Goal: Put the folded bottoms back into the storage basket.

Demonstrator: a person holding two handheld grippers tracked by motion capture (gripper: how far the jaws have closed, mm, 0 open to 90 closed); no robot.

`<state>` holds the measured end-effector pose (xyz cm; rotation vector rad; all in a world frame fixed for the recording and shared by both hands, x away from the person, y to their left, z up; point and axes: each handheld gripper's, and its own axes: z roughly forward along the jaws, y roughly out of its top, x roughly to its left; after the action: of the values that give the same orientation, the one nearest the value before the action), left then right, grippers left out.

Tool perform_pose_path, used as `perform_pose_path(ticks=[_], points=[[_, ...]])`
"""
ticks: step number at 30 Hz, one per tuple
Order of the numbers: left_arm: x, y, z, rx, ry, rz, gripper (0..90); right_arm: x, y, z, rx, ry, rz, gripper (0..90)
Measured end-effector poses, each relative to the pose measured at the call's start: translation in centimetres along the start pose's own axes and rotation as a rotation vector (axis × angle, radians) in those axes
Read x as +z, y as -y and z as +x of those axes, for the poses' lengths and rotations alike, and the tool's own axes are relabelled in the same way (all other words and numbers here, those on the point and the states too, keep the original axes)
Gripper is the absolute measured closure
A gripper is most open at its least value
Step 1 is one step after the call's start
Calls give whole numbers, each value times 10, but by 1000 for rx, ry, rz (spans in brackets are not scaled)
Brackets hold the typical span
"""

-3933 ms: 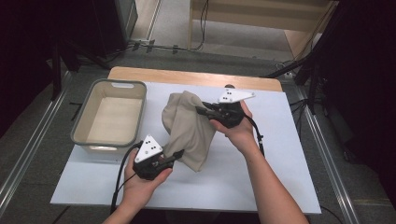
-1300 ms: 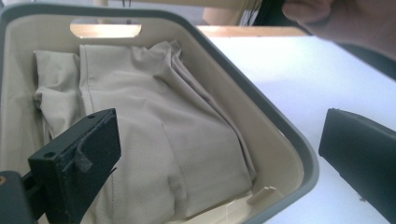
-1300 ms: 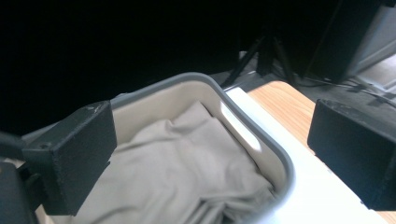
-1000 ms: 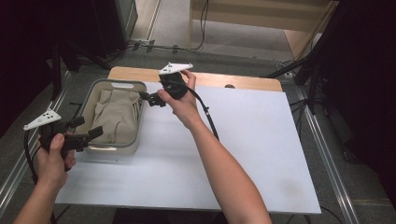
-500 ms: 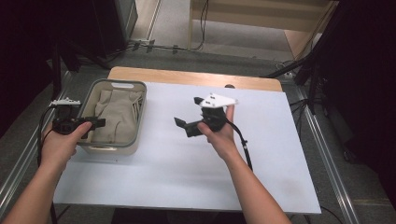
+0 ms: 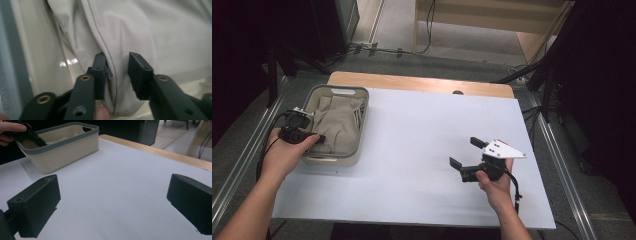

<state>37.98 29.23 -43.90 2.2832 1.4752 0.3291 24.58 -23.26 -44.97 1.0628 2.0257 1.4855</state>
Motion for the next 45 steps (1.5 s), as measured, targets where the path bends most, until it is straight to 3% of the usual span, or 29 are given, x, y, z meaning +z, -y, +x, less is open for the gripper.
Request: perform_pose_path(ticks=[2, 4, 8, 12, 14, 15, 16, 17, 18, 20, 21, 22, 23, 25, 26, 27, 31, 34, 35, 37, 41, 43, 45], points=[[3, 0, 1, 16, 3, 18, 815, -13, 8, -3, 5, 20, 1, 0], [3, 1, 2, 18, 14, 16, 871, -26, 16, -7, 13, 45, 4, 0], [-6, 3, 6, 36, 55, -23, 884, -46, 29, -14, 35, 80, 3, 0], [-27, 8, 9, 102, 83, -50, 886, -63, 38, -21, 64, 114, -4, 0], [-32, 13, 11, 158, 127, -63, 884, -70, 41, -24, 76, 125, -9, 0], [-32, 15, 11, 176, 103, -39, 880, -73, 42, -25, 79, 130, -11, 0], [-32, 16, 11, 188, 87, -44, 852, -76, 44, -26, 82, 138, -8, 0], [-34, 17, 9, 200, 66, -82, 738, -78, 45, -27, 82, 142, -9, 0], [-37, 17, 8, 171, 38, -140, 573, -79, 46, -27, 86, 146, -10, 0], [-44, 13, 7, 109, 42, -218, 348, -83, 46, -27, 88, 151, -14, 0], [-46, 10, 4, 90, 43, -267, 314, -84, 46, -27, 87, 154, -16, 0], [-48, 7, -3, 98, 56, -302, 341, -85, 45, -27, 85, 156, -20, 0], [-47, 3, -14, 138, 104, -305, 454, -87, 45, -27, 86, 157, -21, 0], [-40, -6, -31, 190, 173, -259, 652, -90, 46, -26, 81, 161, -23, 0], [-34, -12, -39, 202, 182, -216, 743, -91, 47, -26, 77, 161, -24, 0], [-27, -17, -46, 206, 176, -181, 755, -93, 48, -26, 79, 163, -25, 0], [2, -39, -52, 138, 153, -86, 892, -96, 55, -27, 92, 173, -21, 0], [21, -54, -58, 149, 95, 36, 900, -98, 56, -25, 81, 177, -20, 0], [30, -58, -61, 156, 91, 106, 900, -99, 56, -25, 80, 178, -21, 0], [37, -66, -63, 130, 90, 164, 900, -99, 56, -24, 81, 179, -26, 0], [51, -74, -53, 39, 158, 251, 900, -96, 58, -23, 77, 181, -16, 0], [53, -75, -54, 50, 167, 266, 900, -94, 58, -22, 61, 184, -8, 0], [55, -75, -55, 64, 224, 308, 900, -94, 59, -21, 54, 185, -4, 0]])
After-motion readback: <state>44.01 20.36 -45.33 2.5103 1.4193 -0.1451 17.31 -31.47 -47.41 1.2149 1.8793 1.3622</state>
